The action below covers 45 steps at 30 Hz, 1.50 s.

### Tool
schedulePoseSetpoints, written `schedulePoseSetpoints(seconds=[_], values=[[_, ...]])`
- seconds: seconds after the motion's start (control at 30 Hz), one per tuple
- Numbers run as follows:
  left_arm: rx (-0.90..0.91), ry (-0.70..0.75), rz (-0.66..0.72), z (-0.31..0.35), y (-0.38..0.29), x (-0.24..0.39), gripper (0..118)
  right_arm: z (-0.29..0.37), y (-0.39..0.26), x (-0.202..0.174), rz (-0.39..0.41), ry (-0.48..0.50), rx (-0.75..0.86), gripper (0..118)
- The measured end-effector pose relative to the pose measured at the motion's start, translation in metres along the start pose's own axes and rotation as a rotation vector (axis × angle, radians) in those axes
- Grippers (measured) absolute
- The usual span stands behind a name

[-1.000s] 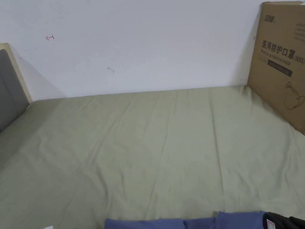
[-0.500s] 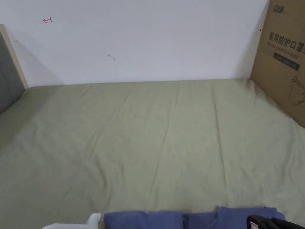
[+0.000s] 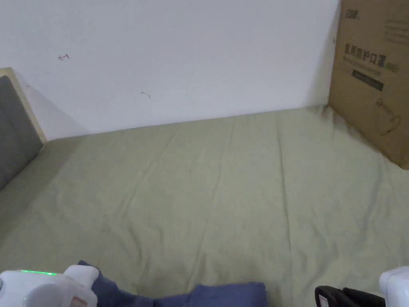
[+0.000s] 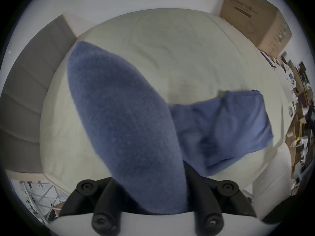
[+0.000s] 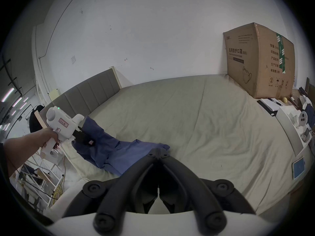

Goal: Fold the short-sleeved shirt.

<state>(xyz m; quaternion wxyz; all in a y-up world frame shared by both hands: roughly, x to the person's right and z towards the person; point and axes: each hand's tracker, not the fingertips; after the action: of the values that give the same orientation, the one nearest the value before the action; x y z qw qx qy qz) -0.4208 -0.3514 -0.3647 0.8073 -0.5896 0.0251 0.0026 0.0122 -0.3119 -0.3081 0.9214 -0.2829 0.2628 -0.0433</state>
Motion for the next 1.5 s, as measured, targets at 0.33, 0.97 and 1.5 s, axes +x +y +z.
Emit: schedulePoseSetpoints(seconds=[0.33,0.97,1.5], values=[[-0.124,-0.757,0.241,-0.046,0.051,0.131,118,0.031,-0.006,0.033,-0.064,-0.047,0.016,0],[0.148,-0.442,-0.099,-0.029,0.019,0.153,0,0.02,-0.01,0.039,-0.125,-0.026,-0.006,0],[0.585,-0.496,-0.081,0.046,-0.016,0.184,0,0.054,0.019,0.029,-0.18,0.024,0.129,0]])
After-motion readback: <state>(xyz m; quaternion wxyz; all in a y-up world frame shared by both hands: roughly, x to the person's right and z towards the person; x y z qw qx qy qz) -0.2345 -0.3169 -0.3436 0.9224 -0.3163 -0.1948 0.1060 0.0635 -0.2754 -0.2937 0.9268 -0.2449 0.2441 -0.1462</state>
